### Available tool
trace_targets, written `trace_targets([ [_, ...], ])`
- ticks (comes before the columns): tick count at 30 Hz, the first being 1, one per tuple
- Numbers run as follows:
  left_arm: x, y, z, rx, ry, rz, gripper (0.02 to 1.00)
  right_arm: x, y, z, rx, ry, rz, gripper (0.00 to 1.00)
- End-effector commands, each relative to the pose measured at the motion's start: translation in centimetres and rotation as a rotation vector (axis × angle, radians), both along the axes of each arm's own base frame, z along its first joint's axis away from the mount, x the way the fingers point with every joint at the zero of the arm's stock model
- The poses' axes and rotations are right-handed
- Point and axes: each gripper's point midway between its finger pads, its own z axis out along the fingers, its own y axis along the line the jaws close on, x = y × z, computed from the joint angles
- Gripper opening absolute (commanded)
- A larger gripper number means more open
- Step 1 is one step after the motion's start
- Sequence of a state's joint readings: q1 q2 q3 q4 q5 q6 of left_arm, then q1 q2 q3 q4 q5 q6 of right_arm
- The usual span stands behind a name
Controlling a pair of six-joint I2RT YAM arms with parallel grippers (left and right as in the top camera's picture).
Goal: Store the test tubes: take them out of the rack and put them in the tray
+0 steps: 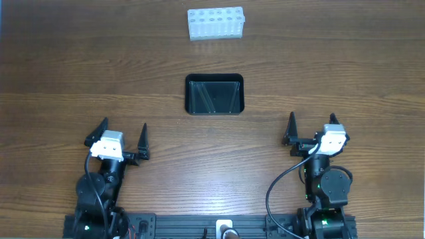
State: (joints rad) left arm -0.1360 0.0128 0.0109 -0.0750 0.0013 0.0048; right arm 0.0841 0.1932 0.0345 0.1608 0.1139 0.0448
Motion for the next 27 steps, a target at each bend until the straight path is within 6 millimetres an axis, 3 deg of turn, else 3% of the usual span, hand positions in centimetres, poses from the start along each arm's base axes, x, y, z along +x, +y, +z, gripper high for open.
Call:
trace_targets([
  [1, 0.0, -0.1, -0.1, 0.009, -0.003, -0.009, 1.000, -0.3, -0.9, -0.8, -0.002, 0.002, -0.066, 0.991],
  [20, 0.0, -0.1, -0.1, 0.009, -0.003, -0.009, 1.000, -1.2, -0.4, -2.6, -0.075, 0.070, -0.017, 0.993],
  [27, 0.0, -0.1, -0.1, 0.009, -0.003, -0.009, 1.000, -1.2, 0.9, -3.0, -0.055, 0.080, 0.061, 0.991],
])
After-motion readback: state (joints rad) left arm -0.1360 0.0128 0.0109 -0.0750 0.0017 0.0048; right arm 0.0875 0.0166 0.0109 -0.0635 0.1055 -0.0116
